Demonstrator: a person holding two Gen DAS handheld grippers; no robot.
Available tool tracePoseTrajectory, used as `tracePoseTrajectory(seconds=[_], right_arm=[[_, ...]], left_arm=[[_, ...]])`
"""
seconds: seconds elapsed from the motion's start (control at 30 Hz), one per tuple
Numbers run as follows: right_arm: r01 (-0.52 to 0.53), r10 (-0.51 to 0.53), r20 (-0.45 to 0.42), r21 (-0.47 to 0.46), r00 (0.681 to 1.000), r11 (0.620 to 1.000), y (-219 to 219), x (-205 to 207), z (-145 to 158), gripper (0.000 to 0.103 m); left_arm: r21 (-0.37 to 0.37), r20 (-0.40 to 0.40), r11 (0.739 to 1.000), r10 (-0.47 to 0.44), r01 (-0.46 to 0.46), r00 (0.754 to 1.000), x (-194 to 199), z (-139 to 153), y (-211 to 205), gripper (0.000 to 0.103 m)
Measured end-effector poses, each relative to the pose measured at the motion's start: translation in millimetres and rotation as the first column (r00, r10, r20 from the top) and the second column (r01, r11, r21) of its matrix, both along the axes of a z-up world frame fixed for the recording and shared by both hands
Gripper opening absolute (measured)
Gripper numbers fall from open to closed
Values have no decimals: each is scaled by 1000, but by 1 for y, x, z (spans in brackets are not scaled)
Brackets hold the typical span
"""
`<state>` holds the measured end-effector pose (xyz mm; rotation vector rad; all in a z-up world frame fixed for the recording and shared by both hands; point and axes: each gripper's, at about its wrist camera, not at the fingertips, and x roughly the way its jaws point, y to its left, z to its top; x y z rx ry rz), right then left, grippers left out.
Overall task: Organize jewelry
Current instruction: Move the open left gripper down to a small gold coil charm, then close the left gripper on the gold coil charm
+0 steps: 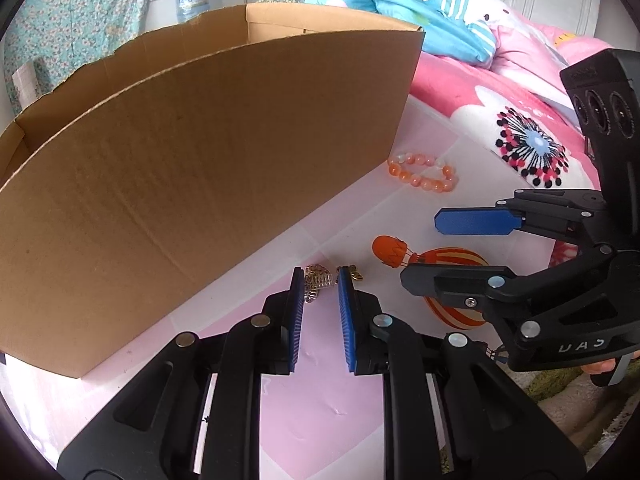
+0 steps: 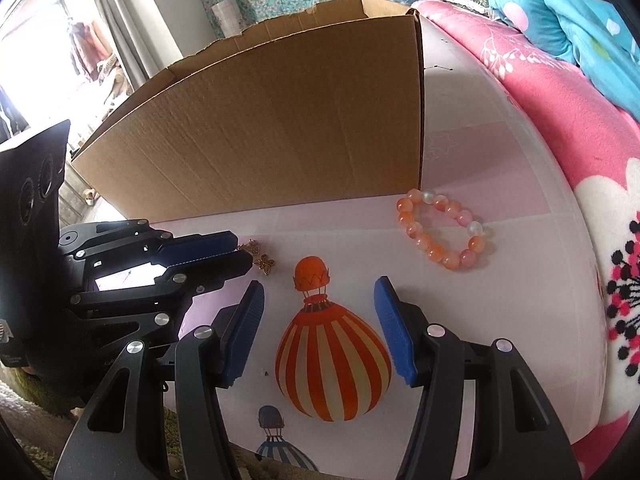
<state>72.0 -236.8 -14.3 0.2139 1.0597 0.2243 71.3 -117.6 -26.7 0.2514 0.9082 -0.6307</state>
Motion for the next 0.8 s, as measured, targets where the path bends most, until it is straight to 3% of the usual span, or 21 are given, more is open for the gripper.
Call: tracePoseTrajectory(seconds=[0.8], right_arm=[[0,0,-1,6,1000,1000,0,0,-1,56]], left_arm=[[-35,-40,999,39,-41,998,15,2,5,18]])
